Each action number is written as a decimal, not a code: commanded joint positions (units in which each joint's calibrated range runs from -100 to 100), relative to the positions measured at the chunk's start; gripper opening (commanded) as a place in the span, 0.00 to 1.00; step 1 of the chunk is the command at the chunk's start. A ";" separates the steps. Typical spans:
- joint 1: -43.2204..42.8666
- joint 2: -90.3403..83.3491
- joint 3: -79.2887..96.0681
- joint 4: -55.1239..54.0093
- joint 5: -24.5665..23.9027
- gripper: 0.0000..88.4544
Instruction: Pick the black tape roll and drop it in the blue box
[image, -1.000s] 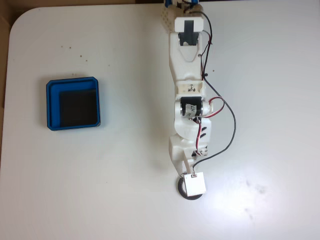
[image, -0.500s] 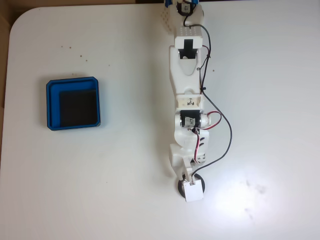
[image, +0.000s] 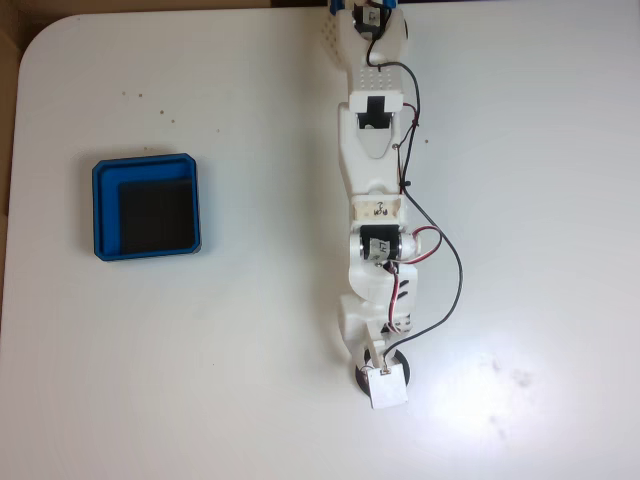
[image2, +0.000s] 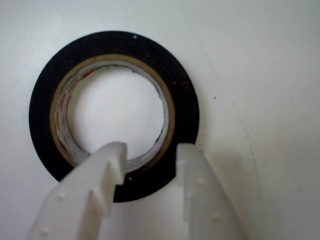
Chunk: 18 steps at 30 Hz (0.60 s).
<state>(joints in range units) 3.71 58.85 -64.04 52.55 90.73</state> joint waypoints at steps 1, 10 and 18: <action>0.44 -0.91 -4.79 0.10 -0.28 0.16; 0.73 -0.82 -4.79 0.26 -0.28 0.17; 1.61 0.18 -4.88 0.26 -0.20 0.17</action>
<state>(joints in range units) 4.80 59.44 -64.13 52.55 90.73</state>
